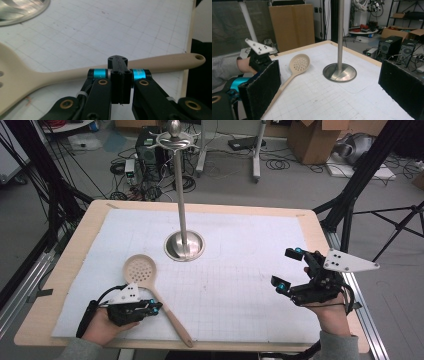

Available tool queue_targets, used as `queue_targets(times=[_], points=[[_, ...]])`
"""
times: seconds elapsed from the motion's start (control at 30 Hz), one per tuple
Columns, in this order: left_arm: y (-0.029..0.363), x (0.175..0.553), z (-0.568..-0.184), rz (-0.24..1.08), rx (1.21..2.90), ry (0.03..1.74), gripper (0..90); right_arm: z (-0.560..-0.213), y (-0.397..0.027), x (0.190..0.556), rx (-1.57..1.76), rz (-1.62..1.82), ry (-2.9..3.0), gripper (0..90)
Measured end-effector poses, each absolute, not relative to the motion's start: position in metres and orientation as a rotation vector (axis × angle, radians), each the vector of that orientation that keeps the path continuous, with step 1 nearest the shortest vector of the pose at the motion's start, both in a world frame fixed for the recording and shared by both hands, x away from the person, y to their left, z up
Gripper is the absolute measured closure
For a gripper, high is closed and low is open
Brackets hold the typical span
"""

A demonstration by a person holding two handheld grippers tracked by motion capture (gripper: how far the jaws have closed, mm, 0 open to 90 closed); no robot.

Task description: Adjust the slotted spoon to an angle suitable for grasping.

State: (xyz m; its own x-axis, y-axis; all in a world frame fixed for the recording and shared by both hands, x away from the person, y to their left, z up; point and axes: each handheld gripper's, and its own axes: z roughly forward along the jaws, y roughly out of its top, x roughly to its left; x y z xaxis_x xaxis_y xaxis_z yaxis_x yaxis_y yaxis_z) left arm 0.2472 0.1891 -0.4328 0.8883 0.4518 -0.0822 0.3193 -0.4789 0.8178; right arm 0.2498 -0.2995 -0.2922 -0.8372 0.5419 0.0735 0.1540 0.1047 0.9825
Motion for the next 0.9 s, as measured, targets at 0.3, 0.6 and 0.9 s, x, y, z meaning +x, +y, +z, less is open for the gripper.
queue_targets(times=[0.3,0.6,0.9], points=[[0.181,0.25,-0.441,0.146,2.156,0.534,89.8,-0.292,-0.302,0.249,0.69,1.788,2.08,3.1],[0.171,0.259,-0.442,0.146,2.141,0.525,89.8,-0.293,-0.304,0.249,0.703,1.781,2.08,3.1],[0.161,0.267,-0.443,0.154,2.134,0.534,89.8,-0.294,-0.307,0.247,0.704,1.773,2.068,3.1]])
